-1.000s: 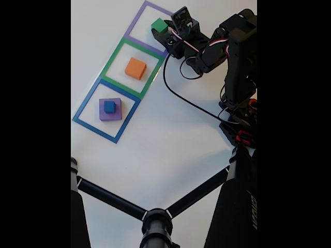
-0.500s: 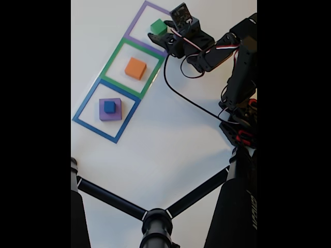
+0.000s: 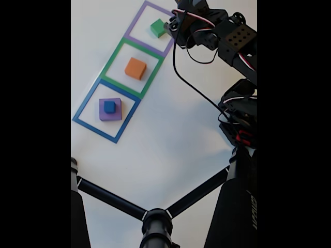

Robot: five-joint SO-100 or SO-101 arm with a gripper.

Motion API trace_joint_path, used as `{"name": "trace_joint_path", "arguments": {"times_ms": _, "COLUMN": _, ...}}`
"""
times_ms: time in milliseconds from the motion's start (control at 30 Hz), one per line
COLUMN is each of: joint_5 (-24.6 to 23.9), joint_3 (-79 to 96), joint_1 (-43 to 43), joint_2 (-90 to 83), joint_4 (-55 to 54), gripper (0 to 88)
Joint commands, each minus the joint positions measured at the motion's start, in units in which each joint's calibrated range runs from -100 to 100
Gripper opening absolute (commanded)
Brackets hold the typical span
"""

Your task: Tower of hanoi

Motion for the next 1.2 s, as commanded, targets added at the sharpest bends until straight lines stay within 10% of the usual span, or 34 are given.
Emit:
{"name": "trace_joint_path", "arguments": {"times_ms": 0, "joint_5": 0.72, "joint_3": -10.79, "joint_1": -7.57, "joint_2": -7.35, "joint_4": 13.98, "gripper": 0.0}}
{"name": "trace_joint_path", "arguments": {"times_ms": 1167, "joint_5": 0.72, "joint_3": -40.79, "joint_1": -48.13, "joint_2": -13.25, "joint_4": 45.72, "gripper": 0.0}}
